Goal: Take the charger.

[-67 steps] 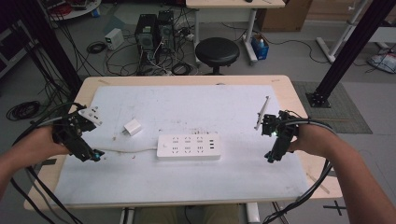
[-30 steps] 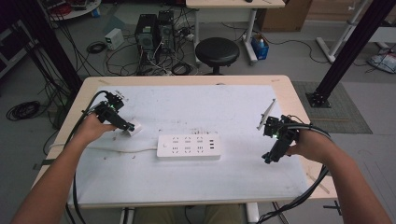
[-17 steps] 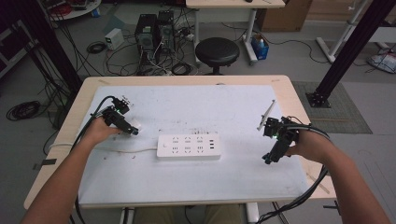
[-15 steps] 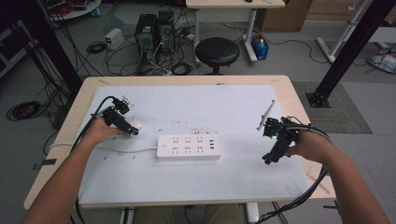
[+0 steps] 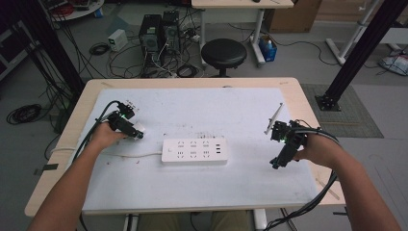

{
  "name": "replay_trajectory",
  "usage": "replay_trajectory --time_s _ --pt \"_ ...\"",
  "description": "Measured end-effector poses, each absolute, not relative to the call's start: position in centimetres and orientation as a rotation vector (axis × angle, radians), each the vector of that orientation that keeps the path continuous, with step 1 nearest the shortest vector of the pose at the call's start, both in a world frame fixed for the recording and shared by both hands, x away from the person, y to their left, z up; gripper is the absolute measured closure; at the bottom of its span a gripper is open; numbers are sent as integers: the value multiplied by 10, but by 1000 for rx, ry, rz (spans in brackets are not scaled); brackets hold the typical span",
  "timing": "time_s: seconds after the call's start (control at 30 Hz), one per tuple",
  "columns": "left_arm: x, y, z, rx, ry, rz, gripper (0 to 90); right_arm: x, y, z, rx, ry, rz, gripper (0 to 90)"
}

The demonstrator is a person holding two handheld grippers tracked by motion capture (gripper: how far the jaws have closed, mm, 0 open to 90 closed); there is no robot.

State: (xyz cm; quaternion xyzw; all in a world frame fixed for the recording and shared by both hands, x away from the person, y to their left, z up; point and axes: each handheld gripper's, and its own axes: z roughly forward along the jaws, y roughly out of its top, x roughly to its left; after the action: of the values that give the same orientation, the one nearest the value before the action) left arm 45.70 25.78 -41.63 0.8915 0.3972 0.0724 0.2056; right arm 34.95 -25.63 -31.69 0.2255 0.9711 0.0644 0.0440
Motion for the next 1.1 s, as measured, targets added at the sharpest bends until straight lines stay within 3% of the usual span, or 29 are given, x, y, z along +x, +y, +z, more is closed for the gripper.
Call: replay_trajectory --time_s 0.27,0.57,0.9,1.1 --pt "451 261 -410 2460 1082 245 424 348 -257 -318 681 2964 202 33" --pt "426 261 -373 2398 985 296 424 347 -257 -318 667 2947 208 33" --pt "387 235 -320 2459 704 348 423 347 -255 -318 716 2921 195 33" --pt "368 224 -300 2444 644 352 424 343 -249 -314 737 2896 228 33"
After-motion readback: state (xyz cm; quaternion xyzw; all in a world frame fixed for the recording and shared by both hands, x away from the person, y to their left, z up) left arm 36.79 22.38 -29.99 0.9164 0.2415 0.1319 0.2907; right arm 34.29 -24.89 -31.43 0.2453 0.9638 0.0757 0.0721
